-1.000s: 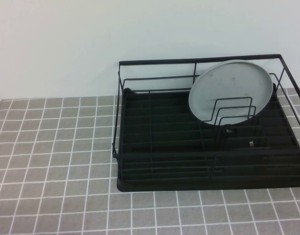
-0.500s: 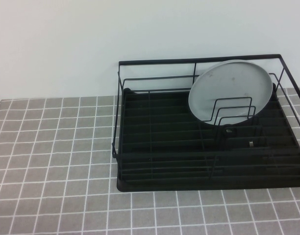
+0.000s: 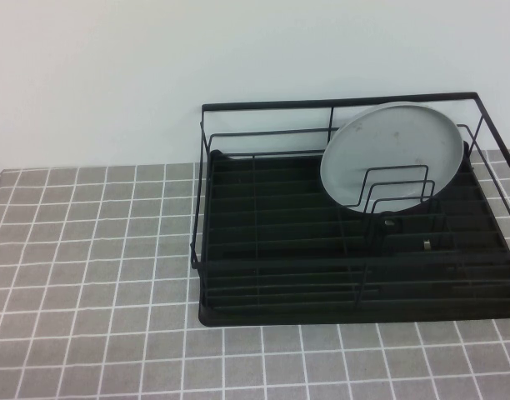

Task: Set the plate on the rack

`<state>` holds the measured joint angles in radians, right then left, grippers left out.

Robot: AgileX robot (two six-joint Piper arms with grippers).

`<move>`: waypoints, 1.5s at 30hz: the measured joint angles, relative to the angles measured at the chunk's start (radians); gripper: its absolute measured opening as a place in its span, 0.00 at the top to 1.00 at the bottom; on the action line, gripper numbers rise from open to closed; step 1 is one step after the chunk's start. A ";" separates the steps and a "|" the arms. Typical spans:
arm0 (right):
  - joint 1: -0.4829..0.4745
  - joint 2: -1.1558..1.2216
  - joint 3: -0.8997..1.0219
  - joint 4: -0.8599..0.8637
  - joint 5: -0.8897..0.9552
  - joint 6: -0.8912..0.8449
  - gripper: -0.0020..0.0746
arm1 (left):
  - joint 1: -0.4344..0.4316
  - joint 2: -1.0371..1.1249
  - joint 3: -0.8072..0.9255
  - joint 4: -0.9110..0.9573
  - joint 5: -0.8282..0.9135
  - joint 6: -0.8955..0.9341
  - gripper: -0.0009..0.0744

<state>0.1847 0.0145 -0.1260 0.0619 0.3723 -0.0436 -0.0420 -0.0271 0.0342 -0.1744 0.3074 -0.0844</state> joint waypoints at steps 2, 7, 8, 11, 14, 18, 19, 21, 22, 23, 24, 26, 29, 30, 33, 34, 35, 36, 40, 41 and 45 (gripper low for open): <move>0.000 -0.012 0.038 -0.088 0.000 0.063 0.97 | 0.000 0.000 0.000 -0.003 0.000 0.000 0.99; 0.000 -0.020 0.153 -0.142 -0.041 0.118 0.97 | 0.000 0.000 0.000 -0.003 0.000 0.000 0.99; 0.000 -0.020 0.162 -0.142 -0.055 0.125 0.97 | 0.000 0.000 0.000 -0.003 -0.002 0.000 0.99; 0.000 -0.037 0.161 -0.158 -0.042 0.115 0.98 | 0.000 0.000 0.000 -0.003 -0.002 0.000 0.99; -0.028 -0.046 0.161 -0.172 -0.042 0.115 0.98 | 0.000 0.000 0.000 -0.003 -0.002 0.000 0.99; -0.091 -0.046 0.161 -0.172 -0.042 0.115 0.98 | 0.000 0.000 0.000 -0.003 -0.002 0.000 0.99; -0.103 -0.046 0.161 -0.172 -0.042 0.115 0.98 | 0.000 0.000 0.000 -0.003 -0.002 0.000 0.99; -0.112 -0.044 0.161 -0.172 -0.042 0.115 0.98 | 0.000 0.000 0.000 -0.003 -0.002 0.000 0.99; -0.112 -0.044 0.161 -0.172 -0.044 0.115 0.98 | 0.000 0.000 0.000 -0.003 -0.002 0.000 0.99; -0.112 -0.044 0.161 -0.172 -0.044 0.115 0.98 | 0.000 0.000 0.000 -0.003 -0.002 0.000 0.99; -0.112 -0.044 0.161 -0.172 -0.044 0.115 0.98 | 0.000 0.000 0.000 -0.003 -0.002 0.000 0.99; -0.112 -0.044 0.161 -0.172 -0.044 0.115 0.98 | 0.000 0.000 0.000 -0.003 -0.002 0.000 0.99; -0.112 -0.044 0.161 -0.172 -0.044 0.115 0.98 | 0.000 0.000 0.000 -0.003 -0.002 0.000 0.99; -0.112 -0.044 0.161 -0.172 -0.044 0.115 0.98 | 0.000 0.000 0.000 -0.003 -0.002 0.000 0.99; -0.112 -0.044 0.161 -0.172 -0.044 0.115 0.98 | 0.000 0.000 0.000 -0.003 -0.002 0.000 0.99; -0.112 -0.044 0.161 -0.172 -0.044 0.115 0.98 | 0.000 0.000 0.000 -0.003 -0.002 0.000 0.99; -0.112 -0.044 0.161 -0.172 -0.044 0.115 0.98 | 0.000 0.000 0.000 -0.003 -0.002 0.000 0.99; -0.112 -0.044 0.161 -0.172 -0.044 0.115 0.98 | 0.000 0.000 0.000 -0.003 -0.002 0.000 0.99; -0.112 -0.044 0.161 -0.172 -0.044 0.115 0.98 | 0.000 0.000 0.000 -0.003 -0.002 0.000 0.99; -0.112 -0.044 0.161 -0.172 -0.044 0.115 0.98 | 0.000 0.000 0.000 -0.003 -0.002 0.000 0.99; -0.112 -0.044 0.161 -0.172 -0.044 0.115 0.98 | 0.000 0.000 0.000 -0.003 -0.002 0.000 0.99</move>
<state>0.0730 -0.0291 0.0354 -0.1106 0.3282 0.0715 -0.0420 -0.0271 0.0342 -0.1779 0.3052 -0.0844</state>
